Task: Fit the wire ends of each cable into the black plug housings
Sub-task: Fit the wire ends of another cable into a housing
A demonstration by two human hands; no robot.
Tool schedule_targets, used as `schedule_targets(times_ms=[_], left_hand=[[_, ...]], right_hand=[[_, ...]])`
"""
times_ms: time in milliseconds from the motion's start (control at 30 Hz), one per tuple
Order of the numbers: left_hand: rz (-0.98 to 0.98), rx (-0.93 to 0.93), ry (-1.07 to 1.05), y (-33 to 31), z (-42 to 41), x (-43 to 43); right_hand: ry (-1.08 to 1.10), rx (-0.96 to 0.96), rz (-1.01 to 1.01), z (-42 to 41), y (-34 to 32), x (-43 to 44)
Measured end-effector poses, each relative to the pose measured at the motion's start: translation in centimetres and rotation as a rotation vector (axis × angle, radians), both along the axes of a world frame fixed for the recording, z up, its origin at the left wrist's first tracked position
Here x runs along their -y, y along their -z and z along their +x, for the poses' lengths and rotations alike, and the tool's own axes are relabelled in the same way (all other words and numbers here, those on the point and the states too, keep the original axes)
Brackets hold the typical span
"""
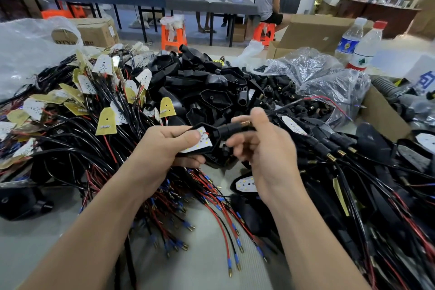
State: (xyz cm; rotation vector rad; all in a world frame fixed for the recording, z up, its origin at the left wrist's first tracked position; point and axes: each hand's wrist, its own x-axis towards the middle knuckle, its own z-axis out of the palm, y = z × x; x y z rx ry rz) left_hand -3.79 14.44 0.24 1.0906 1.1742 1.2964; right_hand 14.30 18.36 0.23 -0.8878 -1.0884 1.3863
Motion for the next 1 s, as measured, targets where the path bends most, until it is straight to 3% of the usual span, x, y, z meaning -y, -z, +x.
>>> schedule_targets(times_ms=[200,367,600,733,800,867,1000], left_hand=[[0.013,0.004,-0.080,0.3,0.1,-0.1],[0.019,-0.008,0.005,0.3,0.0,0.0],[0.008,0.024,-0.069,0.7,-0.2,-0.2],[-0.007,0.038,-0.104,0.9,-0.7,-0.3],[-0.009,0.020,-0.080,0.7,-0.9,-0.1],[-0.007,0.044,-0.051,0.5,-1.2,-0.2],[-0.036,0.336,-0.029,0.3,-1.6,-0.1]], right_hand=[[0.151,0.015,0.043,0.0,0.1,-0.1],[0.331,0.047,0.108,0.2,0.2,-0.4],[0.369,0.084,0.167,1.4,-0.6,-0.3],[0.659,0.533,0.460,2.3,-1.6,0.8],[0.581,0.845,0.697,2.0,-2.6,1.3],[0.405,1.060,0.777,1.5,-3.1,1.3],[0.259,1.073,0.800,1.6,-4.0,1.6]])
